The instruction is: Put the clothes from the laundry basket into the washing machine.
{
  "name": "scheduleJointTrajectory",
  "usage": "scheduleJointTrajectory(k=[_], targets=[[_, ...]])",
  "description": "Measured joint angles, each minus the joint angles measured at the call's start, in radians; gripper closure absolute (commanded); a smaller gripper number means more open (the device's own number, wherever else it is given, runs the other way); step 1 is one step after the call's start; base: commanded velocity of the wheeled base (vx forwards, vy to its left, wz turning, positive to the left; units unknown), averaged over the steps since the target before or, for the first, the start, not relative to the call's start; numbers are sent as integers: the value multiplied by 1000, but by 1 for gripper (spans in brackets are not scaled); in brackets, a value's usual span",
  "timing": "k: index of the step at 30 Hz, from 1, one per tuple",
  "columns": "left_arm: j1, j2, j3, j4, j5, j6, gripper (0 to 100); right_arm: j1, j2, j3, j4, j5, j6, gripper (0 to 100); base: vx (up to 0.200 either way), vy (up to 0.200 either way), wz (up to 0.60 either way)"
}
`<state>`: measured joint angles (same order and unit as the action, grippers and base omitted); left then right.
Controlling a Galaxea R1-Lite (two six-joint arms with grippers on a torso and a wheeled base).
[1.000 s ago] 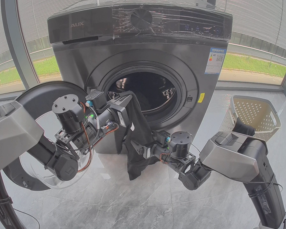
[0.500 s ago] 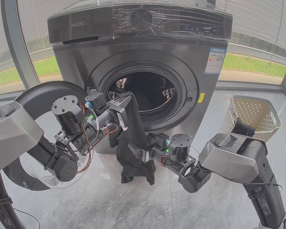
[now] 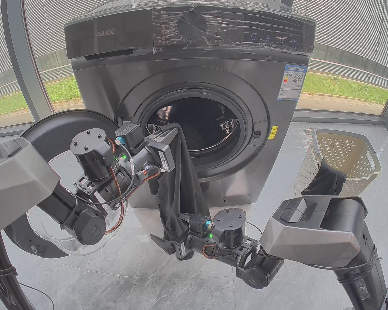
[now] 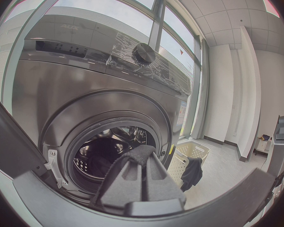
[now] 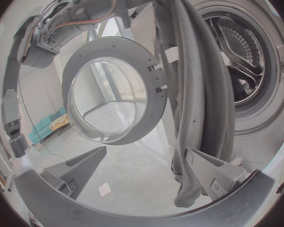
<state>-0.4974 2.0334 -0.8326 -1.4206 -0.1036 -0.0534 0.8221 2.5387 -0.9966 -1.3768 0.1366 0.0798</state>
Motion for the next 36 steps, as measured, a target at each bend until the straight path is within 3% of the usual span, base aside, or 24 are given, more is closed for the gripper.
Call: scheduleJointTrajectory(k=[7,12,24,27,36], targets=[[-1,0,2,0,2,0,100,-15,30,-149,21,6,12,0,0,0,0],[0,-2,4,0,3,0,100,1,54,-187,24,7,43,0,0,0,0],[7,-1,0,0,3,0,100,59,7,-44,0,6,54,0,0,0,0],[7,-1,0,1,3,0,100,60,2,-46,-4,4,56,0,0,0,0],[6,-10,6,1,2,-1,100,-13,80,-247,14,-3,57,0,0,0,0]])
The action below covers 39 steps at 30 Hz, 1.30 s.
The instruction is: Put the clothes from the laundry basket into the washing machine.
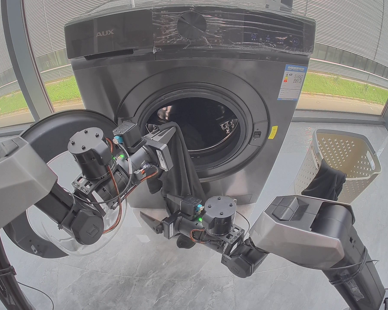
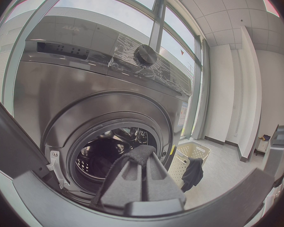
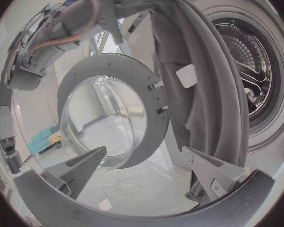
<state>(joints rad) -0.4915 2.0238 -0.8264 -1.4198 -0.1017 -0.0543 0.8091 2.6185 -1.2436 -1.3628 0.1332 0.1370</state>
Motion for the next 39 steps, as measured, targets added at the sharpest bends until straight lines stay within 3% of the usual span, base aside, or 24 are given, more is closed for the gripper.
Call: scheduleJointTrajectory(k=[7,13,39], targets=[[1,-9,3,-1,-1,-2,100,-96,63,-76,8,-55,-16,0,0,0,0],[2,-11,7,-2,-1,-2,100,-146,71,-87,7,-64,-40,0,0,0,0],[3,-12,30,-27,-1,-2,100,-144,78,-87,14,-66,-59,0,0,0,0]])
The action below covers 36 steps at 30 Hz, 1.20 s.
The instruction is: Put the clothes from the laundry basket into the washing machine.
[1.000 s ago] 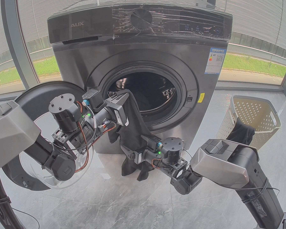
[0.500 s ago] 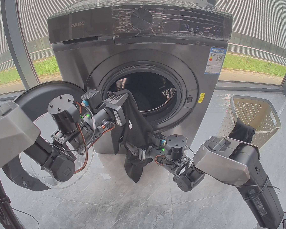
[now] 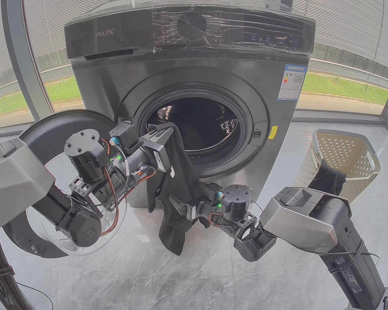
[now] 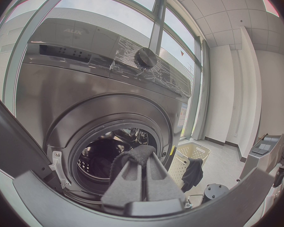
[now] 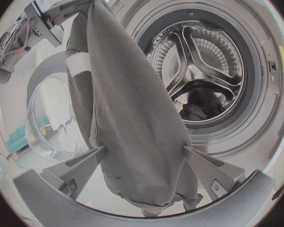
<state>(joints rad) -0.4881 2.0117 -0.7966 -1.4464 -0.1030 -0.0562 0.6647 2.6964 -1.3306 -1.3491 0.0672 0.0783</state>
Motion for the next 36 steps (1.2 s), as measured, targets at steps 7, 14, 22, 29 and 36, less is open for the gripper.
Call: scheduleJointTrajectory(k=[7,14,22,29,36], targets=[[0,-2,0,0,0,-1,100,18,16,-11,12,1,-5,0,0,0,0],[-6,-11,-5,1,2,-1,100,20,38,-45,21,-5,-11,0,0,0,0],[-11,-20,-3,2,4,-1,100,-1,64,-97,40,-41,-10,0,0,0,0],[-17,-22,0,0,5,-2,100,-12,74,-111,43,-46,-9,100,0,0,0],[-14,-22,2,-1,5,0,100,-9,74,-108,35,-47,-8,100,0,0,0]])
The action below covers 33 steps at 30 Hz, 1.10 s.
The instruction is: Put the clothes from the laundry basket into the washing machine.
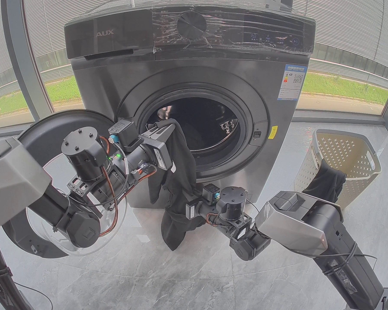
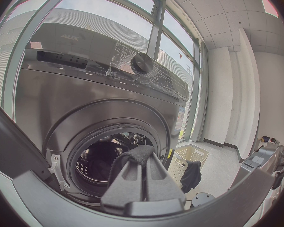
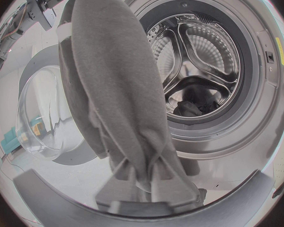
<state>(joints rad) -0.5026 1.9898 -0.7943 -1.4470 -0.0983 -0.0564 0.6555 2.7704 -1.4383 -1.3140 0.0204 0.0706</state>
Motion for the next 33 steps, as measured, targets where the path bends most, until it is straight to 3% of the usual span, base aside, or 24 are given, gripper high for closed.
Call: scheduleJointTrajectory(k=[6,12,20,25,32,33], targets=[[18,7,3,-8,-1,0,100,11,-37,69,-20,1,2,100,0,0,0],[46,15,10,-29,-2,0,100,16,-159,272,-44,22,3,100,0,0,0],[90,29,24,-52,-4,0,100,4,-391,610,-144,138,10,100,0,0,0],[108,27,86,-61,-9,-8,100,-18,-489,749,-216,190,71,100,0,0,0],[112,4,194,-66,-19,-23,100,-53,-580,819,-235,201,193,100,0,0,0],[109,1,204,-67,-19,-21,0,-57,-592,823,-237,195,200,100,0,0,0]])
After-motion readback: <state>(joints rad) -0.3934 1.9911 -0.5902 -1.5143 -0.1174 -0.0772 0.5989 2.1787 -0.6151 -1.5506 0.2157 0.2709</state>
